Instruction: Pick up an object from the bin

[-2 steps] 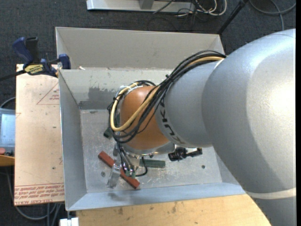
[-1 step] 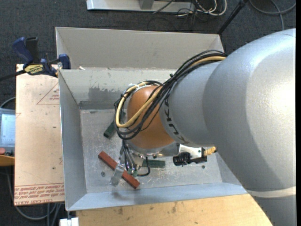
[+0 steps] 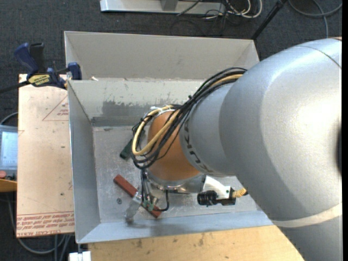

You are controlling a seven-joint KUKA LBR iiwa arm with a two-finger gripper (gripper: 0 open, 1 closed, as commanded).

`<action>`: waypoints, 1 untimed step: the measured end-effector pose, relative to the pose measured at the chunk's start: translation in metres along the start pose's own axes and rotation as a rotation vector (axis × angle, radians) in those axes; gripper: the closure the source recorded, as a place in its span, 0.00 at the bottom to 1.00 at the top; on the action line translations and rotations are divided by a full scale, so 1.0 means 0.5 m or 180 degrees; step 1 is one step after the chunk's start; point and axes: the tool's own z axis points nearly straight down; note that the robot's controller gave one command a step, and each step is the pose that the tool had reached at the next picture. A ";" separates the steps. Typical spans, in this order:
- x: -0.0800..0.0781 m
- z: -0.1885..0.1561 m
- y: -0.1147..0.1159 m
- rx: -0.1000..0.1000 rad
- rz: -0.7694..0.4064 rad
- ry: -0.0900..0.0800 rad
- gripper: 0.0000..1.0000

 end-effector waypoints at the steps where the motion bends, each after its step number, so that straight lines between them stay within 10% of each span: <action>1: 0.000 0.001 0.000 -0.0007 0.0001 -0.0004 0.00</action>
Offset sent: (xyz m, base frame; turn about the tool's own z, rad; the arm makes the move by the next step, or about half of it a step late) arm 0.0000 0.0000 0.0000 0.0000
